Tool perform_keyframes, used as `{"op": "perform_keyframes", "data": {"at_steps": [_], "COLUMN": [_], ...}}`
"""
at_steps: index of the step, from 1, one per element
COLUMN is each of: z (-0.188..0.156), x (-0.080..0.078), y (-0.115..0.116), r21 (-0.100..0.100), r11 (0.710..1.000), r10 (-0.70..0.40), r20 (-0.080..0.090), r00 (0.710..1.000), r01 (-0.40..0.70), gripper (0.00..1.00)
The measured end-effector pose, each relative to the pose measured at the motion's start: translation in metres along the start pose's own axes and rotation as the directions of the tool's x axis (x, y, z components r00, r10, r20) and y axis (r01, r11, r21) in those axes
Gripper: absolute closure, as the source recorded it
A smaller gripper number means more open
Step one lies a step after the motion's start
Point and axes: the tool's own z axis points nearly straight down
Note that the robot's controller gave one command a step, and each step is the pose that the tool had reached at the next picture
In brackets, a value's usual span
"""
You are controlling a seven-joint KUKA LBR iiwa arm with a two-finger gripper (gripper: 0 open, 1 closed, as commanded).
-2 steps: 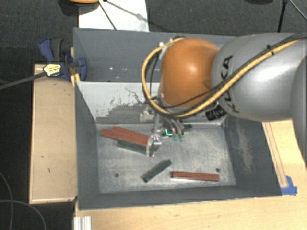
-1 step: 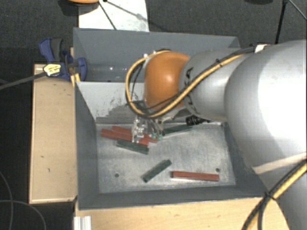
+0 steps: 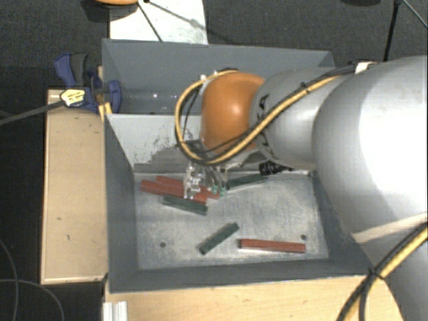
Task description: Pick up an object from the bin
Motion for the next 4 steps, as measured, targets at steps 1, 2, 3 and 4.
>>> {"op": "perform_keyframes", "data": {"at_steps": [1, 2, 3, 4], "z": [-0.141, -0.14, -0.102, -0.057], "x": [0.002, 0.003, 0.0, 0.028], "y": [-0.02, -0.02, -0.024, -0.022], "r21": [0.004, 0.004, 0.003, 0.004], "r11": [1.0, 1.0, 0.999, 0.995], "r10": [-0.016, -0.015, 0.045, -0.097], "r20": [-0.004, -0.005, -0.002, -0.007], "r00": [1.0, 1.0, 0.999, 0.995], "r01": [0.016, 0.015, -0.045, 0.097], "gripper": [1.0, 1.0, 1.0, 0.0]}}
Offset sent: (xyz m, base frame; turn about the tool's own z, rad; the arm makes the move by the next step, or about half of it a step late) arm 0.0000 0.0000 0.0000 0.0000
